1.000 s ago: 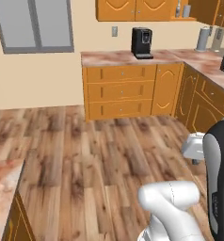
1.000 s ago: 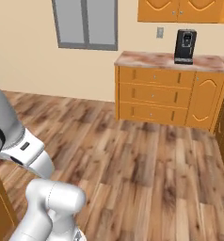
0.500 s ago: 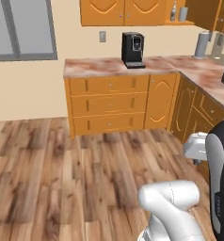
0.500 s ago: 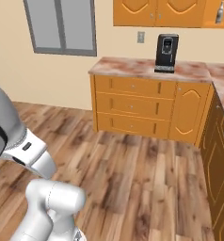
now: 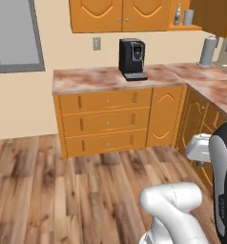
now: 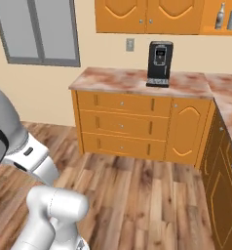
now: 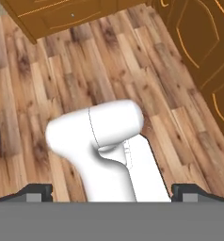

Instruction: There is a bowl on the dining counter. Grab a lemon wedge from the fridge and place it in the bowl. Then get the liquor bottle and glass cup from the cabinet and place them next to the bowl.

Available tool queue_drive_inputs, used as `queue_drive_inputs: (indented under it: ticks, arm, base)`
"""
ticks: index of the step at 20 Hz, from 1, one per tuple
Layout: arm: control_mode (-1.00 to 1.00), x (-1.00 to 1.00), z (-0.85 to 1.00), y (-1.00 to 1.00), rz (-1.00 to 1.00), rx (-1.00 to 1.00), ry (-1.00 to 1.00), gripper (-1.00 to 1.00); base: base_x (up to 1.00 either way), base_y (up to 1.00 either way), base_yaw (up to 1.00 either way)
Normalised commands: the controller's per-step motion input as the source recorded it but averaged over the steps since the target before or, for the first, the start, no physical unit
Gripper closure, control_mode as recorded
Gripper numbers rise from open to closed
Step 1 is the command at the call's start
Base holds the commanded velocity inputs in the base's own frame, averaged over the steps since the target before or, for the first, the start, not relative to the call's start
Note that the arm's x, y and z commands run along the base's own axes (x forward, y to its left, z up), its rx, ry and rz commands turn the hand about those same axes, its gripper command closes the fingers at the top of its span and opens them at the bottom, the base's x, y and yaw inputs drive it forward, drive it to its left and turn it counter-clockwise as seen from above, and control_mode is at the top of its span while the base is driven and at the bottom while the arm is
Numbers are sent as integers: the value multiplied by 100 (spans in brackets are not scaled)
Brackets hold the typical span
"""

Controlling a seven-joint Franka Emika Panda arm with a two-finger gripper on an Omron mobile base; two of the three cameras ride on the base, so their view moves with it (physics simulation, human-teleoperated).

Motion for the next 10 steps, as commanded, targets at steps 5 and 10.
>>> queue_drive_inputs:
  ticks: [5,10]
  arm:
    - [100,0,0,0,0,0,0,-100]
    - [100,0,0,0,0,0,0,-100]
  base:
    - [100,-19,-20]
    - [100,-36,-14]
